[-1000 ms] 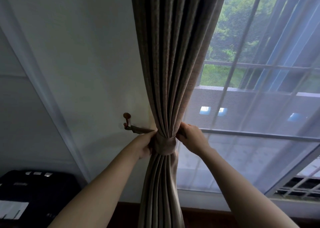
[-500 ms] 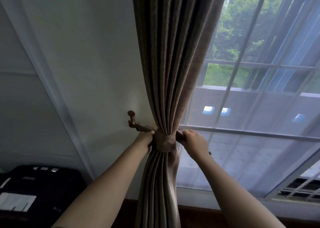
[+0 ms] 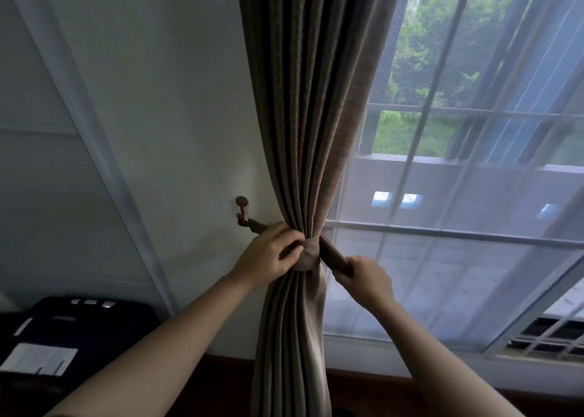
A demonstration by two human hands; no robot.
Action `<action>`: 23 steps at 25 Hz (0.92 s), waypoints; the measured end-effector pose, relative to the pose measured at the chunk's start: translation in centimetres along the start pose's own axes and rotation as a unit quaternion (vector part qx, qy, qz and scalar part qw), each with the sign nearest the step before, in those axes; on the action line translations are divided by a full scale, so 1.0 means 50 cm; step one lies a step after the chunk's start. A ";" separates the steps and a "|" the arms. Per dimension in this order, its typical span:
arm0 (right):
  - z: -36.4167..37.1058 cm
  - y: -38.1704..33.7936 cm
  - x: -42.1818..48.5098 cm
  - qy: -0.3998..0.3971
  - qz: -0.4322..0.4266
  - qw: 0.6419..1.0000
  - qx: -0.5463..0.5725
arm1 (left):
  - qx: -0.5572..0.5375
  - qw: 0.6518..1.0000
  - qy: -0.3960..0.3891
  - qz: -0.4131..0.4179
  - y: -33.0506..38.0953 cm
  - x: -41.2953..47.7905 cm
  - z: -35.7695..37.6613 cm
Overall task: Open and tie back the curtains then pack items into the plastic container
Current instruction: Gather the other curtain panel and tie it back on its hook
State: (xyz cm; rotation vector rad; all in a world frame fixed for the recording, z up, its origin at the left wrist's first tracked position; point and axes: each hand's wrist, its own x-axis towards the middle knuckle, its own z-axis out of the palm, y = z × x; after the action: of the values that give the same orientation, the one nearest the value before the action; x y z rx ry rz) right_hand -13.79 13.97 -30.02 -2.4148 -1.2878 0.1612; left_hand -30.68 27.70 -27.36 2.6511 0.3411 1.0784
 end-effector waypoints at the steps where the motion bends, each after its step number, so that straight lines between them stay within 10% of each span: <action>1: 0.001 -0.004 -0.007 -0.005 0.001 1.000 0.011 | 0.044 0.999 -0.011 0.021 -0.002 0.007 -0.001; 10: 0.000 -0.073 -0.094 0.009 -0.101 0.991 0.083 | 0.113 0.992 0.041 -0.049 0.033 0.037 0.016; 16: 0.056 -0.109 -0.159 0.073 -0.110 0.970 0.203 | 0.101 0.976 -0.103 -0.163 0.057 0.028 0.028; 21: 0.069 -0.099 -0.183 -0.199 -0.270 0.940 0.066 | 0.082 0.960 -0.200 -0.181 0.049 0.036 0.003; 23: 0.070 -0.092 -0.164 -0.127 -0.200 0.964 0.121 | 0.076 0.957 -0.225 -0.164 0.035 0.038 -0.007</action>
State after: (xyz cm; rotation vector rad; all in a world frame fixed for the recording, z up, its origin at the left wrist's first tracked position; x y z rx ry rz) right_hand -22.98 10.55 -32.09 -1.9315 -1.7292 0.4933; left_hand -29.38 26.70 -25.30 2.7343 0.7554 0.3468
